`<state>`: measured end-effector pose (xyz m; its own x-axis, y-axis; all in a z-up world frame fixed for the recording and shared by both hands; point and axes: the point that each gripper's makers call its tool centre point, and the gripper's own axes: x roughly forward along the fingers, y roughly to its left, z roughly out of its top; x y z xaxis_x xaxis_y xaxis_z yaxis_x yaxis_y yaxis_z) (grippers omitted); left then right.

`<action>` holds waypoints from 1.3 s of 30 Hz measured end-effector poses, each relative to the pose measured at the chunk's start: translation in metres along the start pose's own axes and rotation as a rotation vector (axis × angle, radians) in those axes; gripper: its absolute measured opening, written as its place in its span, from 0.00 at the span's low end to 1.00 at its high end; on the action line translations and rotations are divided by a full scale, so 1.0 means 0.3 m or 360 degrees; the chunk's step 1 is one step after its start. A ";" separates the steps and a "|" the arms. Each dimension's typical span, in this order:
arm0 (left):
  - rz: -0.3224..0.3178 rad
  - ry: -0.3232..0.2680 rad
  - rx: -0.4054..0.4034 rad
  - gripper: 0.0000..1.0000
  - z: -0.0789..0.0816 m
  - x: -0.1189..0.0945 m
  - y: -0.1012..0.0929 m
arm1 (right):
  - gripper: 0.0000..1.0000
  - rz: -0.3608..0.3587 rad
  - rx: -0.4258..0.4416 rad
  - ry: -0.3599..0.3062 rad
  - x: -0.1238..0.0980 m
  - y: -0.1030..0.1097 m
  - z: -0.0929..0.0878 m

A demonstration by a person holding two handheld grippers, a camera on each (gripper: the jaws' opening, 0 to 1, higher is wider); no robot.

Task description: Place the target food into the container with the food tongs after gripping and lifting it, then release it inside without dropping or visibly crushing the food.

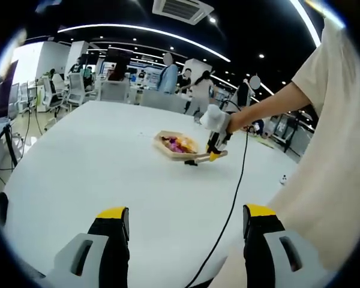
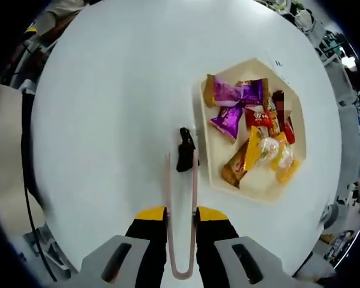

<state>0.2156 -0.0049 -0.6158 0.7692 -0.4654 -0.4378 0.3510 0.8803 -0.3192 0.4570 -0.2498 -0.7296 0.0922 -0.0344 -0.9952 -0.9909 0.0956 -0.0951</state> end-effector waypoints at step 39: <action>-0.0015 -0.0017 0.0015 0.77 0.024 0.016 -0.006 | 0.16 0.0106 0.0031 -0.0010 0.046 0.085 -0.003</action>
<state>0.2226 -0.0081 -0.6111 0.7716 -0.4727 -0.4256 0.3631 0.8767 -0.3155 0.4328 -0.2487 -0.7457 0.0265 -0.0213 -0.9994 -0.9927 0.1168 -0.0289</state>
